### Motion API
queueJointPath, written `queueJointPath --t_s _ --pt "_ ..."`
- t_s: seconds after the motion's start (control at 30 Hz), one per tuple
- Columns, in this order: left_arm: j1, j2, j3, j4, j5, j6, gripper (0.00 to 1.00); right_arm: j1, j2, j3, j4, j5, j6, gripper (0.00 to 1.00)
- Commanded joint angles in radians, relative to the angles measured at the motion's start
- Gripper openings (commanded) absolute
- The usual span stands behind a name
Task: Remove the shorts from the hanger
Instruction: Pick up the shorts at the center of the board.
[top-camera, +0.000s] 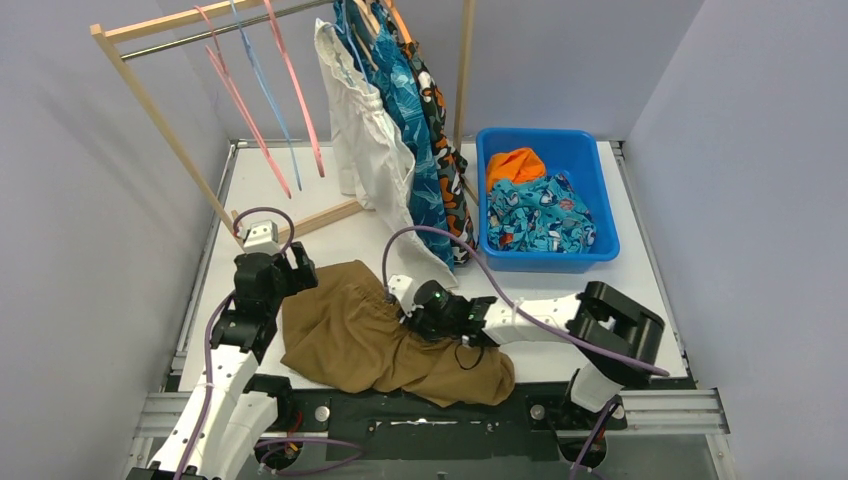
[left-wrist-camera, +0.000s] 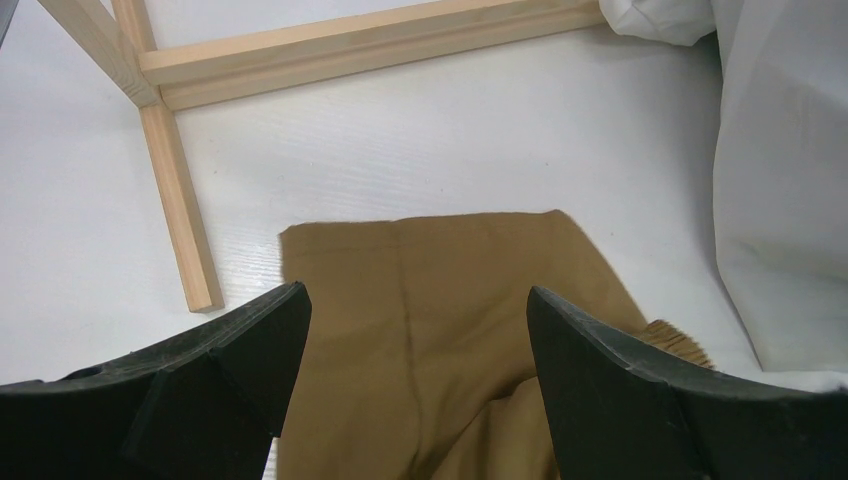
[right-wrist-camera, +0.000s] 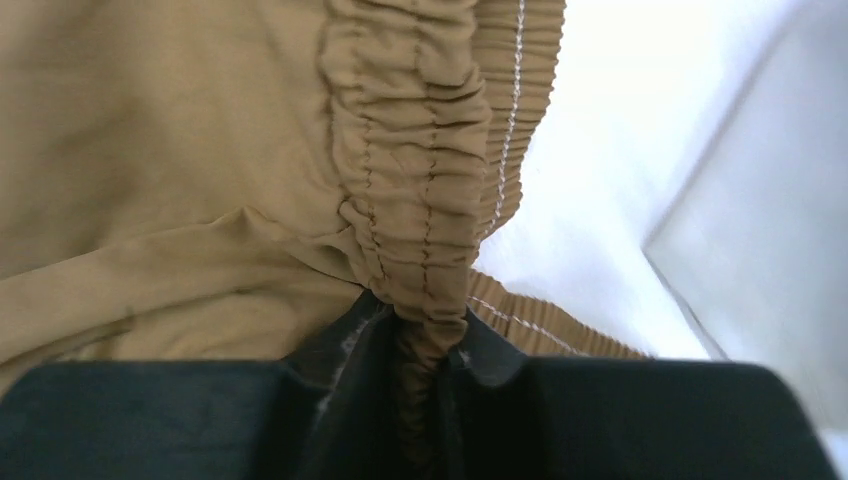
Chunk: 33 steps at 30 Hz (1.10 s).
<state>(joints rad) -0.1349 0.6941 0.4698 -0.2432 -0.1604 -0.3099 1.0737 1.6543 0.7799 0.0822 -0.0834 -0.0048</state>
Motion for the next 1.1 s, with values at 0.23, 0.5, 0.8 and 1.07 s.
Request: queueJointPath --t_s 0.23,0.5,0.8,1.07 --pt "0.006 -0.002 0.014 0.035 0.003 0.000 0.80 0.003 -0.575 -0.101 0.028 0.246 -0.088 0.00" --pt "0.006 0.002 0.015 0.040 0.011 0.005 0.80 0.002 -0.848 -0.022 -0.108 0.157 -0.266 0.01" --pt "0.005 0.001 0.014 0.035 0.008 0.003 0.80 0.063 -0.552 -0.024 -0.165 -0.001 -0.166 0.07" --pt "0.006 0.002 0.013 0.036 0.007 0.003 0.80 0.086 -0.441 -0.095 -0.022 -0.056 -0.030 0.35"
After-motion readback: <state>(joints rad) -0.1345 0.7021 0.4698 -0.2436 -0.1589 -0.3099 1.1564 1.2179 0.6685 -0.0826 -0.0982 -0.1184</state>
